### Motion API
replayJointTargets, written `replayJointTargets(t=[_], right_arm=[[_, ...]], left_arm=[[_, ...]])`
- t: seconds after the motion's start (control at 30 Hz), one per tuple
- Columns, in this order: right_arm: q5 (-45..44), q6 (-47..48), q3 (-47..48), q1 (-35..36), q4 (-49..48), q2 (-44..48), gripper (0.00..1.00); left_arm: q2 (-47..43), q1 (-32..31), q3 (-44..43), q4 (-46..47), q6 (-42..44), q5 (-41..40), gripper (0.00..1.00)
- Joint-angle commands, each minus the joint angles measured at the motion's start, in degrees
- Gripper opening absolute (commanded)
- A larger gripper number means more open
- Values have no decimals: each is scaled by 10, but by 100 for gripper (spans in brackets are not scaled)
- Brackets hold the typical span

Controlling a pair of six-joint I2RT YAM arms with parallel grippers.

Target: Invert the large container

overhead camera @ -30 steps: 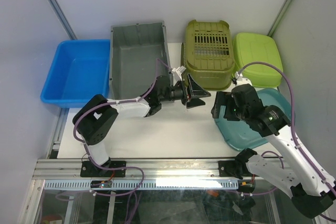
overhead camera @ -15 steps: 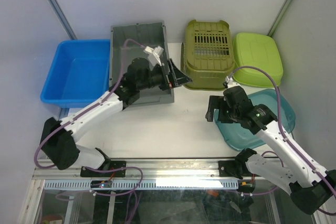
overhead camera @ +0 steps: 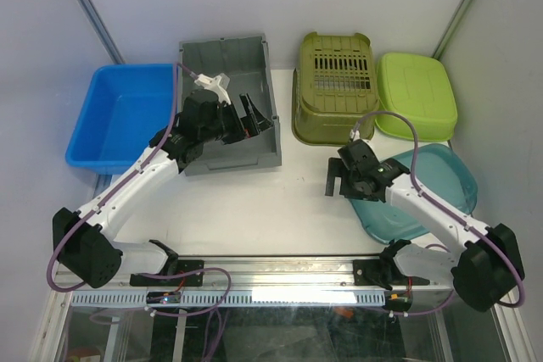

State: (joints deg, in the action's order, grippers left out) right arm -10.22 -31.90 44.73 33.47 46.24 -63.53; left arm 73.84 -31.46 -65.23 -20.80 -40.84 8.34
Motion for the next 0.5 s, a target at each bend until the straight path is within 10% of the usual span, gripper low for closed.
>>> replayJointTargets(t=[0.0,0.47], right_arm=[[-40,-21,-7,-6,-81,-32,99],[-69,-15,41,-95,-166,-148,99]], left_arm=[[2,-2,-18,-13,23,-21,99],[-8,-2,3,-13,16,-8,99]])
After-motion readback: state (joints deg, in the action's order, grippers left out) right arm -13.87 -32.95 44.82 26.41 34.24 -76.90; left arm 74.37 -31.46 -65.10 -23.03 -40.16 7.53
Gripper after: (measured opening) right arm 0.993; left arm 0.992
